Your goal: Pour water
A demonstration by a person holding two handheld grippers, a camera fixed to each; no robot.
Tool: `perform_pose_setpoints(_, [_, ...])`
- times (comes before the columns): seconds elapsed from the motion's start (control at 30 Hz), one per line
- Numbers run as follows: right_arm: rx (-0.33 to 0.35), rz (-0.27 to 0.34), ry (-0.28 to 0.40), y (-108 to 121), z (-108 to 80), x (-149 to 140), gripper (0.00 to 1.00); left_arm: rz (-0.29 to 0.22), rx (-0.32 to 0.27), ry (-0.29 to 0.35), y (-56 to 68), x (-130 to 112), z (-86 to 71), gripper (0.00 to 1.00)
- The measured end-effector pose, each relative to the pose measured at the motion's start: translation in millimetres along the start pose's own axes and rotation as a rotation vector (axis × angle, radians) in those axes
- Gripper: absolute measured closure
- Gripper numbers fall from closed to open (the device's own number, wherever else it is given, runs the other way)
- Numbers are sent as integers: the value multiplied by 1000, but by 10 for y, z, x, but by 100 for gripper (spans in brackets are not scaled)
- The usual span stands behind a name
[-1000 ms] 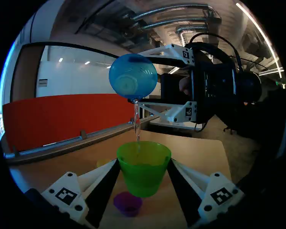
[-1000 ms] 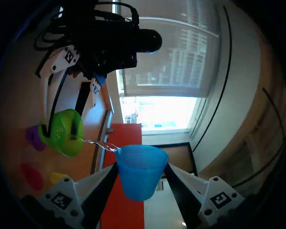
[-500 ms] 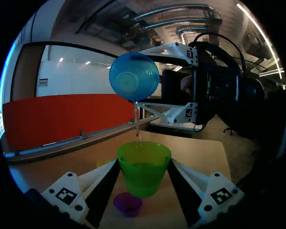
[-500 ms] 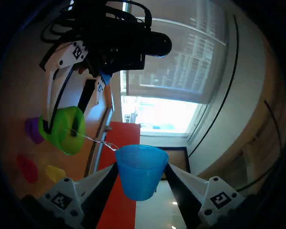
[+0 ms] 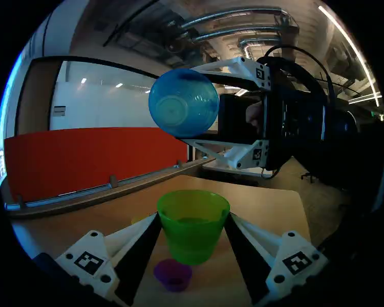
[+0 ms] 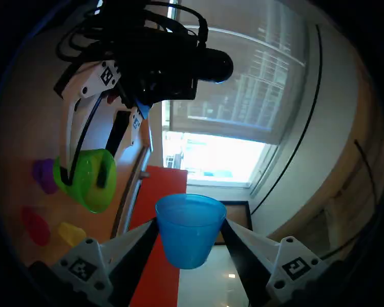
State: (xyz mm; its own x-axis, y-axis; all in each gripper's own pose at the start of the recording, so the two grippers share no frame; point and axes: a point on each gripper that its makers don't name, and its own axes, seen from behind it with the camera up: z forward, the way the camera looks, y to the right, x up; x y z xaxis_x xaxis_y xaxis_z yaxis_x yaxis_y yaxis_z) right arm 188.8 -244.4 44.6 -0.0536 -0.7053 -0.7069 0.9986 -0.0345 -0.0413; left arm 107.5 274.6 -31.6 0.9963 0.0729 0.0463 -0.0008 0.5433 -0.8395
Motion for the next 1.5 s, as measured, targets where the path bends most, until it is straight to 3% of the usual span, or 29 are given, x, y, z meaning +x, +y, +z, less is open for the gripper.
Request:
perform_pose_setpoints(0.2, [-2, 80, 9, -17, -33, 35, 11, -2, 3, 3, -13, 6, -10, 15])
perform_pose_setpoints(0.6, [-9, 382, 13, -94, -124, -26, 10, 1, 15, -2, -38, 6, -38, 15])
perform_pose_setpoints(1.0, [9, 804, 6, -292, -222, -52, 11, 5, 23, -7, -66, 12, -51, 15])
perform_pose_setpoints(1.5, [69, 1323, 48, -297, -253, 56, 11, 6, 38, -17, -125, -5, -83, 15])
